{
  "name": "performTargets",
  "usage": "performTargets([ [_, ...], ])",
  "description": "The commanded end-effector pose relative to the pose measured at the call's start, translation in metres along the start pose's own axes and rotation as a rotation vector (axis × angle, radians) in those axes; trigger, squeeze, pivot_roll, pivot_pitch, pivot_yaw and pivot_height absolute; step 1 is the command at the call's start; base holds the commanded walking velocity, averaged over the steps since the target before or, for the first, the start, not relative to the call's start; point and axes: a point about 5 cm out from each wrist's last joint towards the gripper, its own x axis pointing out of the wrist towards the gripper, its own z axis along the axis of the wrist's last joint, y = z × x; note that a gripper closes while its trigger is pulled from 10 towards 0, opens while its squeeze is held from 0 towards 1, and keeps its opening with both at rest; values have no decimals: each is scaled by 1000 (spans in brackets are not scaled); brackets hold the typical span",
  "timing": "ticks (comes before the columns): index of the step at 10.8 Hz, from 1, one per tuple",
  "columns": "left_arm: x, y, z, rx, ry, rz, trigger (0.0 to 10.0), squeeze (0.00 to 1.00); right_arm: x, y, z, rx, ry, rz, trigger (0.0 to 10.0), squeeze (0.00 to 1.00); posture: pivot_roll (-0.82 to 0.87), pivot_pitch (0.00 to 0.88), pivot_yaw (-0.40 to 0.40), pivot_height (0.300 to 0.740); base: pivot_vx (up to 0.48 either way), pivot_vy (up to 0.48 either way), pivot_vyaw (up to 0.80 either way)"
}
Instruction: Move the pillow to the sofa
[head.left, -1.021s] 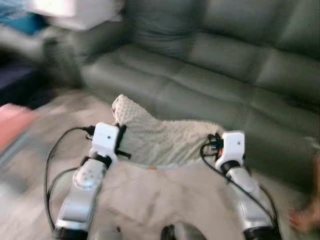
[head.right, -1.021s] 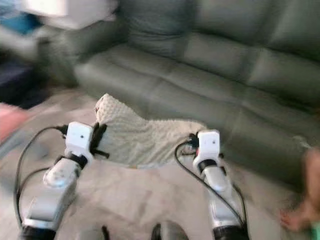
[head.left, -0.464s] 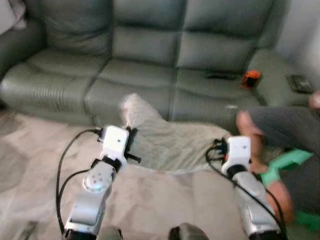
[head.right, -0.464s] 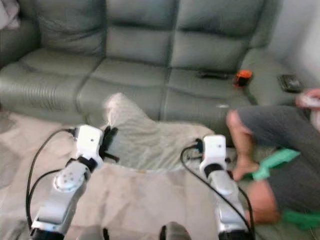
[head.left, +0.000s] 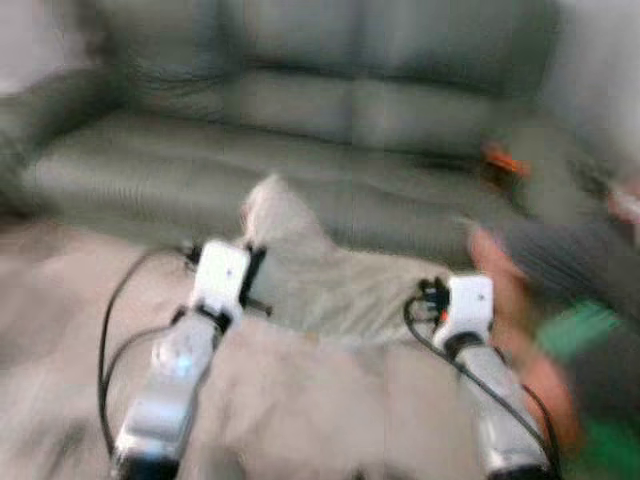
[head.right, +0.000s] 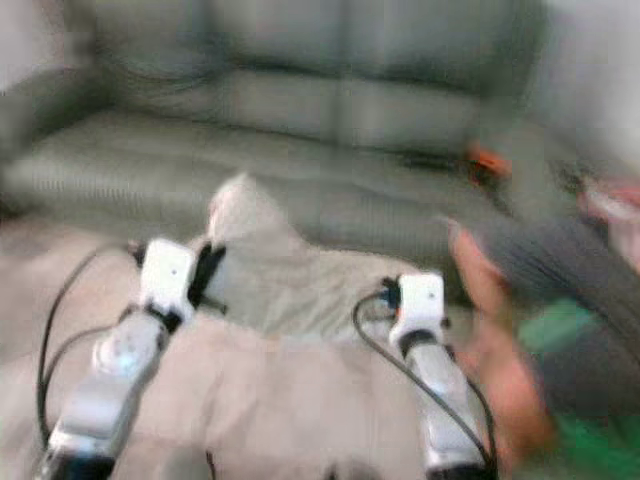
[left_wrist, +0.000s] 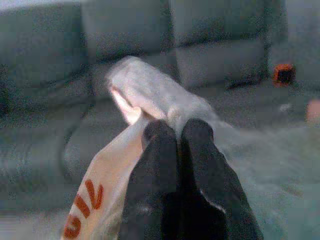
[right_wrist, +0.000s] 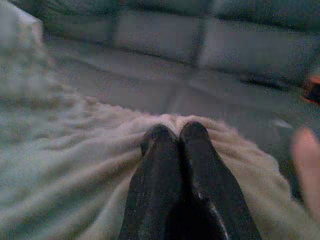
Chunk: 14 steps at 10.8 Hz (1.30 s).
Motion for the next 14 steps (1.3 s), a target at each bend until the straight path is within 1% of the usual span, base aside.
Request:
performTargets([
  [1,4,-2,9,17,-38,-22,10000,0,3,3,9,4,-42,6,10000,0,8,59,-47,740,480,0,0],
  [6,5,-5,10,23,-53,-20,10000,0,3,5,13,6,-75,20,10000,0,7,58,-43,740,480,0,0],
  [7,6,-5,10,24,-54,-10,10000,0,2,6,17,-24,-105,29,10000,0,6,58,-43,740,480,0,794],
  [8,7,-5,10,25,-55,-6,10000,0,2,6,18,-24,-112,29,10000,0,5,59,-43,740,469,0,794],
  [10,9,-3,10,22,-54,9,10000,0,2,5,18,-3,-109,25,10000,0,1,60,-42,740,439,0,0],
  [12,9,-3,8,3,-34,21,10000,0,1,5,17,-1,-110,23,10000,0,1,62,-42,740,319,358,0],
  [14,8,-1,5,2,-24,23,10000,0,0,4,17,-2,-108,23,10000,0,3,66,-46,740,261,403,0],
])
